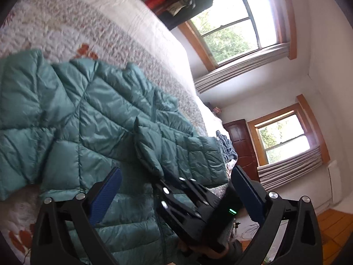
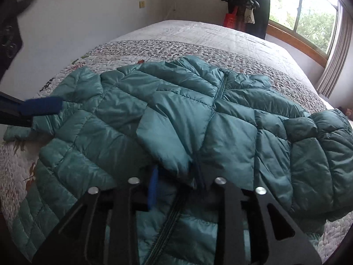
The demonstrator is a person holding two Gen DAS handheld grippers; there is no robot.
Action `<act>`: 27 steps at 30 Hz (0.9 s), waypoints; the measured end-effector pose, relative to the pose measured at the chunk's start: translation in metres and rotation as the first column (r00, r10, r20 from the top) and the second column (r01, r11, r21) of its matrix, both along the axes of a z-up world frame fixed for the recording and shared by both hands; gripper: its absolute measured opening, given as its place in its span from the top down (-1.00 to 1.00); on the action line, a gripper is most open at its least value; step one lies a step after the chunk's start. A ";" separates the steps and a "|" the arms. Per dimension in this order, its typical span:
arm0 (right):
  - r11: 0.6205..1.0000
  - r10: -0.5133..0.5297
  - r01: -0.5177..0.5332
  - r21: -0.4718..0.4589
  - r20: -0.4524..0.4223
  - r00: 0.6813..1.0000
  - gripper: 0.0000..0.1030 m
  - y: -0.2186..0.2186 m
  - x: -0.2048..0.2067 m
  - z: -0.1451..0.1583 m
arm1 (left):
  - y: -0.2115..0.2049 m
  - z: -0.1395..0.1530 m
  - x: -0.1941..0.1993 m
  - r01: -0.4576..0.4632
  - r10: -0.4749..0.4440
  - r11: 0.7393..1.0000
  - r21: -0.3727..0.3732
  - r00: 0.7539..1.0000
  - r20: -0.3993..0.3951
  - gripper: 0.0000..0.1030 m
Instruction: Fold large clothes
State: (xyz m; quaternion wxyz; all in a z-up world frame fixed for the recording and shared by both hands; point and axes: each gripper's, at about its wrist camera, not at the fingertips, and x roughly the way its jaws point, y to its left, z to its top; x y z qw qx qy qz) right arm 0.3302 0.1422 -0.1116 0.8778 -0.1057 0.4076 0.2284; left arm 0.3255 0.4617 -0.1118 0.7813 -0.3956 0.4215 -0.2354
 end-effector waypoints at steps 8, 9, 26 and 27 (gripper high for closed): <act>0.983 -0.040 0.028 0.181 0.061 0.997 -0.17 -0.072 -0.072 0.055 | -0.040 -0.055 0.045 0.042 -0.039 0.999 0.013 0.982 -0.183 -0.93; 0.980 -0.043 0.029 0.198 0.067 0.997 -0.25 -0.079 -0.081 0.058 | -0.045 -0.058 0.049 0.048 -0.041 0.998 0.028 0.979 -0.201 -0.93; 0.945 -0.058 0.047 0.325 0.024 0.998 -0.27 -0.141 -0.165 0.052 | -0.052 -0.008 0.071 0.068 -0.028 0.967 0.246 0.986 -0.162 0.79; 0.944 -0.055 0.046 0.327 0.019 0.998 -0.26 -0.141 -0.163 0.050 | -0.048 0.001 0.070 0.060 -0.024 0.966 0.251 0.989 -0.143 0.80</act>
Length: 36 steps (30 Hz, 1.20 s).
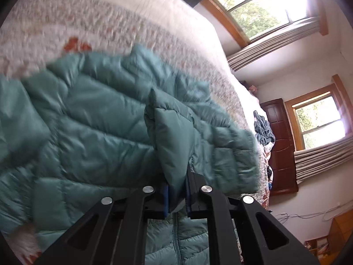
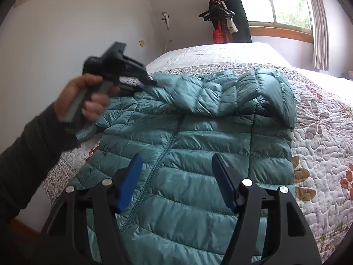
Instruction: Fold large clothes
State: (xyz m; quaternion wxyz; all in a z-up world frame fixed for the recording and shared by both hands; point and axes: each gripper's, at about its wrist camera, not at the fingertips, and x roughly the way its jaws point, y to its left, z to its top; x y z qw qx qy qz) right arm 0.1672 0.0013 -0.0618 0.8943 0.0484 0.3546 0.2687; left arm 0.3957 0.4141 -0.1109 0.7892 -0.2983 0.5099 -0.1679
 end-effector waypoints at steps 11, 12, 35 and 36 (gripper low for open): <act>0.999 0.026 -0.025 0.026 -0.028 0.999 -0.25 0.003 0.004 -0.009 | 0.070 0.028 -0.011 -0.049 0.047 0.998 0.041 0.998 0.041 0.81; 0.999 0.025 -0.024 0.029 -0.033 0.999 -0.25 0.003 0.006 -0.010 | 0.072 0.015 -0.011 -0.052 0.051 0.998 0.042 0.999 0.018 0.81; 0.999 0.033 -0.032 0.017 -0.026 0.999 -0.24 0.005 -0.002 0.005 | 0.054 -0.035 0.001 -0.101 0.101 0.993 0.060 0.995 0.004 -0.33; 0.999 0.039 -0.039 0.006 -0.022 0.999 -0.24 0.005 -0.003 0.008 | 0.059 -0.044 0.001 -0.108 0.109 0.993 0.049 0.994 -0.012 -0.33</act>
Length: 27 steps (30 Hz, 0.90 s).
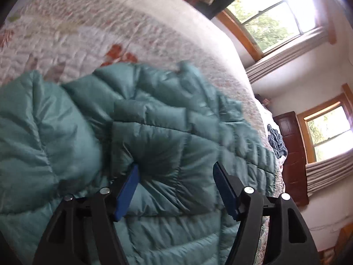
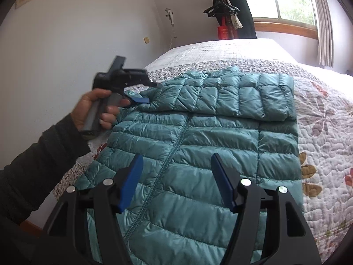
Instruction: Fold large clothes
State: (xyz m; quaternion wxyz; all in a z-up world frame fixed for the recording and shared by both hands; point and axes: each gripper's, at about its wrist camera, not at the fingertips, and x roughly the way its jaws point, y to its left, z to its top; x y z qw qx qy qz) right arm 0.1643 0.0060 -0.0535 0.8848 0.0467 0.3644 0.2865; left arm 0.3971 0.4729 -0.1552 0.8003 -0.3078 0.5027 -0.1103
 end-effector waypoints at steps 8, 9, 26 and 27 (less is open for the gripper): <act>0.989 0.056 -0.043 -0.144 0.087 0.995 -0.40 0.002 0.017 0.034 | 0.064 0.048 -0.065 -0.048 0.071 0.989 -0.139 0.985 0.160 -0.80; 0.988 0.060 -0.047 -0.146 0.081 0.995 -0.44 0.004 0.024 0.034 | 0.079 0.053 -0.078 -0.070 0.096 0.986 -0.154 0.980 0.174 -0.81; 0.996 0.089 -0.090 -0.006 -0.135 0.987 -0.44 0.079 0.168 0.000 | 0.260 -0.027 -0.283 -0.627 0.624 0.769 -0.128 0.779 -0.068 -0.83; 0.995 0.096 -0.098 -0.003 -0.134 0.986 -0.44 0.083 0.167 -0.001 | 0.268 -0.031 -0.281 -0.637 0.637 0.756 -0.155 0.769 -0.053 -0.83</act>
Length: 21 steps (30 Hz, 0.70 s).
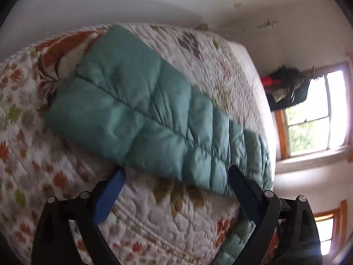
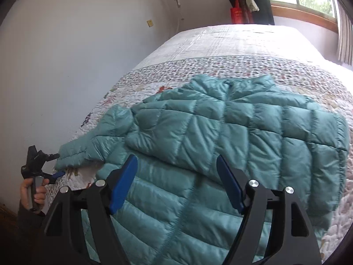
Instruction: Fold large clothes
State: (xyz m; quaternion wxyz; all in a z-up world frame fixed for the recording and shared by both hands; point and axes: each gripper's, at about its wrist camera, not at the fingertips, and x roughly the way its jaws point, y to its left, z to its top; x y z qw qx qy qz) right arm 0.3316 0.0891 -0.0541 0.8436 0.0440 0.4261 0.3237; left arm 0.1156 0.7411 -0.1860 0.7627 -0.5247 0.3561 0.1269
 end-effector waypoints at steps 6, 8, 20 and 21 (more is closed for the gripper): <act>1.000 0.007 -0.007 -0.008 0.006 1.000 -0.41 0.018 0.001 -0.003 | 0.025 -0.007 0.006 -0.111 0.105 0.992 0.067 0.991 0.080 -0.51; 1.000 0.000 0.000 -0.006 -0.001 1.000 -0.41 0.018 0.004 -0.003 | 0.030 -0.009 0.009 -0.115 0.110 0.992 0.060 0.991 0.078 0.25; 0.999 -0.052 0.052 -0.007 -0.034 0.998 -0.37 0.001 0.017 -0.006 | -0.025 0.089 0.041 0.036 -0.103 0.971 0.238 0.956 0.276 0.84; 0.998 -0.060 0.060 0.003 -0.045 0.997 -0.36 -0.002 0.018 -0.006 | -0.040 0.103 0.050 0.072 -0.153 0.960 0.269 0.945 0.290 0.84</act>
